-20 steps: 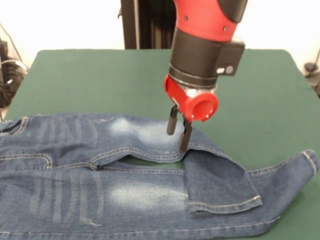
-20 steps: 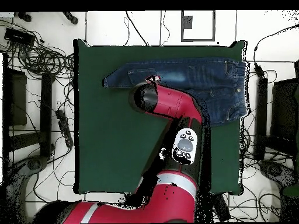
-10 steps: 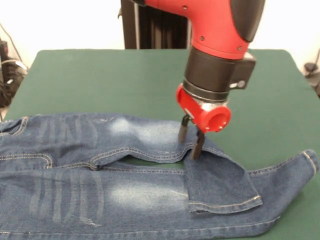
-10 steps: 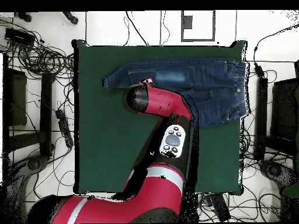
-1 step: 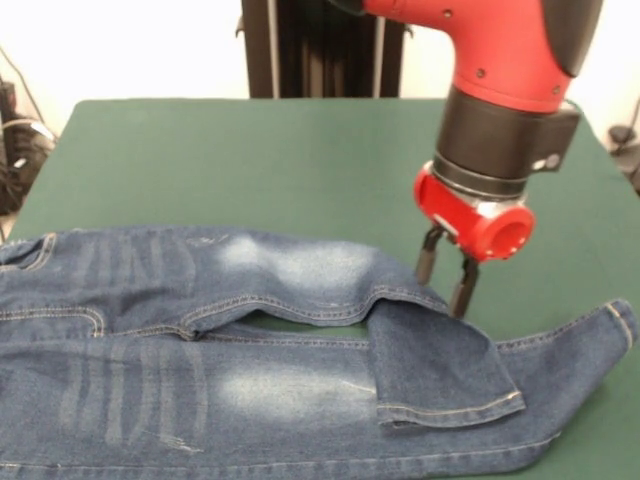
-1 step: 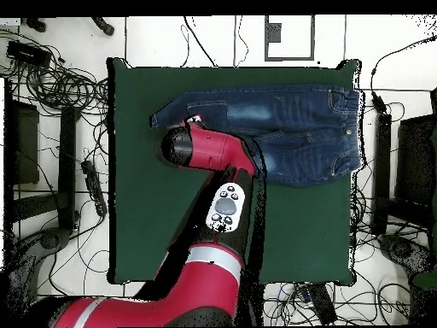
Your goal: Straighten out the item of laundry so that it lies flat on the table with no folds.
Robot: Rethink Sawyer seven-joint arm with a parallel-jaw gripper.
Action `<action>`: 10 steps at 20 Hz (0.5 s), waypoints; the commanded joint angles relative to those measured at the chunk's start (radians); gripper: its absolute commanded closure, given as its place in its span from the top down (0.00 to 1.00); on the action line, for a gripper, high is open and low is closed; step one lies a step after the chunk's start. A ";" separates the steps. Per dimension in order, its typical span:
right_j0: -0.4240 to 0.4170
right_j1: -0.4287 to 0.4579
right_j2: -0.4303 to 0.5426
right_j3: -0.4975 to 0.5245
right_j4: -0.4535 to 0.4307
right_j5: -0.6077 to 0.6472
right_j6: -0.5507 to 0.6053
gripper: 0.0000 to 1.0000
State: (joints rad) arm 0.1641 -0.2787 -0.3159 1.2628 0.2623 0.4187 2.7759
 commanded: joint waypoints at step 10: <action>-0.019 0.166 0.114 -0.048 0.076 -0.070 0.136 1.00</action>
State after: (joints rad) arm 0.1505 -0.2043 -0.3148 1.2295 0.2840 0.3994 2.7759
